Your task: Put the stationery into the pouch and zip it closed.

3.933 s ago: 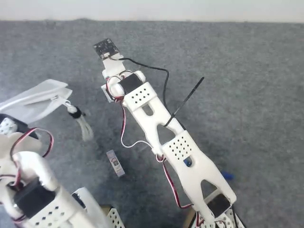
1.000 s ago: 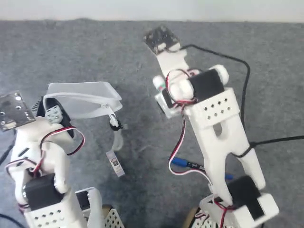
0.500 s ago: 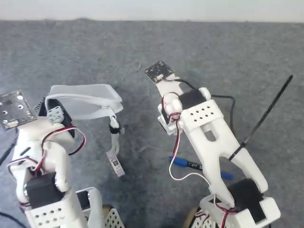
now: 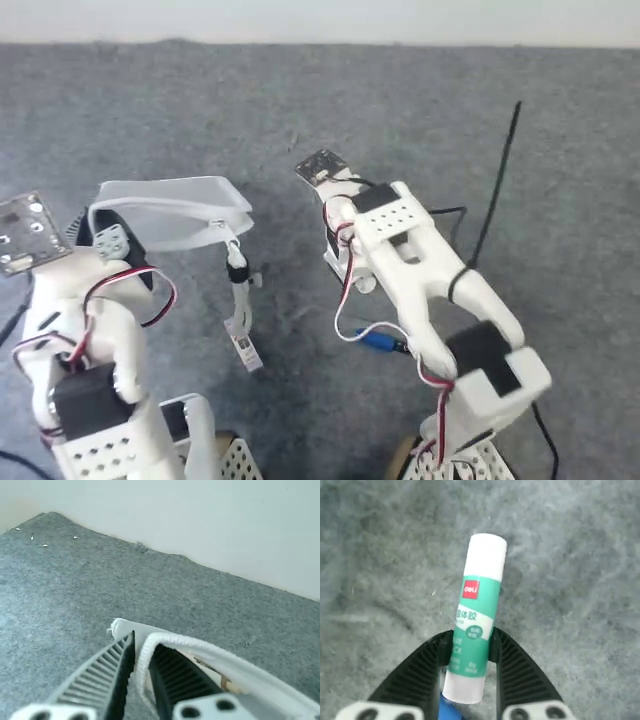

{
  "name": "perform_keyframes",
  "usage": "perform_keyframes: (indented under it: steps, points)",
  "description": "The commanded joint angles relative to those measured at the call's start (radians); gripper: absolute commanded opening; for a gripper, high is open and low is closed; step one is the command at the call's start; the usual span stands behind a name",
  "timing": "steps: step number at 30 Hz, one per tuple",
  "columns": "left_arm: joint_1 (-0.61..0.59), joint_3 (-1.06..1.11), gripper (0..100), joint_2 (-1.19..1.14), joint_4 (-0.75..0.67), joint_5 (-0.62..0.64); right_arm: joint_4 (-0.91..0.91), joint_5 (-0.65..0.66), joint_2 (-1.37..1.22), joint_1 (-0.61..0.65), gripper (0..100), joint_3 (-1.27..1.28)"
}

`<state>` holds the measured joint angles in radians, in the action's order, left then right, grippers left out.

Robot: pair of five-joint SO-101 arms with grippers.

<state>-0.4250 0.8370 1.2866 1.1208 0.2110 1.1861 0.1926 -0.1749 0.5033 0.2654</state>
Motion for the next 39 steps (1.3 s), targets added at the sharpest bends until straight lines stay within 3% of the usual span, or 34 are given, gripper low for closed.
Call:
perform_keyframes:
  steps: [1,4,13,17,39]
  points:
    - [-0.003,-0.022,1,0.026,-0.011,-0.003,0.064,0.015,-0.030,0.010,3.8,-0.115]
    - [-0.002,-0.022,1,0.026,-0.009,-0.003,0.120,0.014,-0.056,0.005,9.5,-0.172]
    - [-0.002,-0.022,1,0.026,-0.011,-0.003,0.117,0.014,-0.127,0.005,10.6,-0.261]
    - [-0.002,-0.022,1,0.026,-0.011,-0.003,0.124,0.014,-0.177,0.015,16.9,-0.292]
    - [-0.002,-0.022,1,0.026,-0.009,-0.003,0.056,0.015,-0.328,0.021,16.2,-0.428]
